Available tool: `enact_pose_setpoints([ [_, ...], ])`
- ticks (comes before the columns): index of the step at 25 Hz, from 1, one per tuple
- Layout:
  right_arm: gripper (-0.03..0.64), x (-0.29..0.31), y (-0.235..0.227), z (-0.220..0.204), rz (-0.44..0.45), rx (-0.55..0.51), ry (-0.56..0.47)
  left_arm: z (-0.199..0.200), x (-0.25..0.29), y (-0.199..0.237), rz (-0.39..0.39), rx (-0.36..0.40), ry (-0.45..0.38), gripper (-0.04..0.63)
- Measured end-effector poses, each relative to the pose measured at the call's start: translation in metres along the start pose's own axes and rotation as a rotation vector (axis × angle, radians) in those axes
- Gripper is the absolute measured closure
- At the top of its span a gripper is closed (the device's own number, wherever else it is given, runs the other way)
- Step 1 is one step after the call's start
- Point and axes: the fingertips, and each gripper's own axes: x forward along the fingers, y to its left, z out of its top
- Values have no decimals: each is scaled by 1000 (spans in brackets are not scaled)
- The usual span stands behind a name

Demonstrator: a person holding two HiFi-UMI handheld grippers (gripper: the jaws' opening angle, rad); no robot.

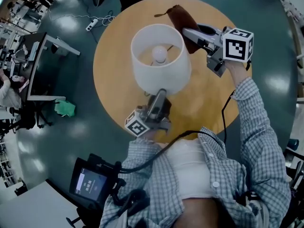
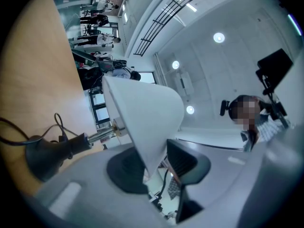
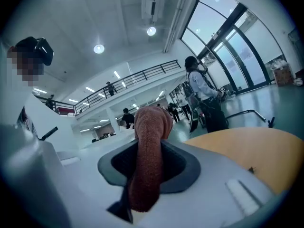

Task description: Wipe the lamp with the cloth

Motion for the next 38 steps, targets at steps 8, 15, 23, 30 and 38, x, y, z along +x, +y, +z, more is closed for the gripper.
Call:
enact_pose_setpoints([
  [8,505,24,-58,-76,-28,131,209,-1,1,2,-2,-1,-1,472],
  [15,505,35,-60,-81,24,79,319,0,1,1,-2,2,-7,472],
  [23,505,72,-48,-63,138,-142,558,-1,1,3,0,5,-4,472],
  [30,505,112,-25,-54,285,-363,857,-3,0,8,3,3,5,472],
  [38,505,145,5,-58,342,-689,1236,-6,3,6,-1,-1,12,472],
])
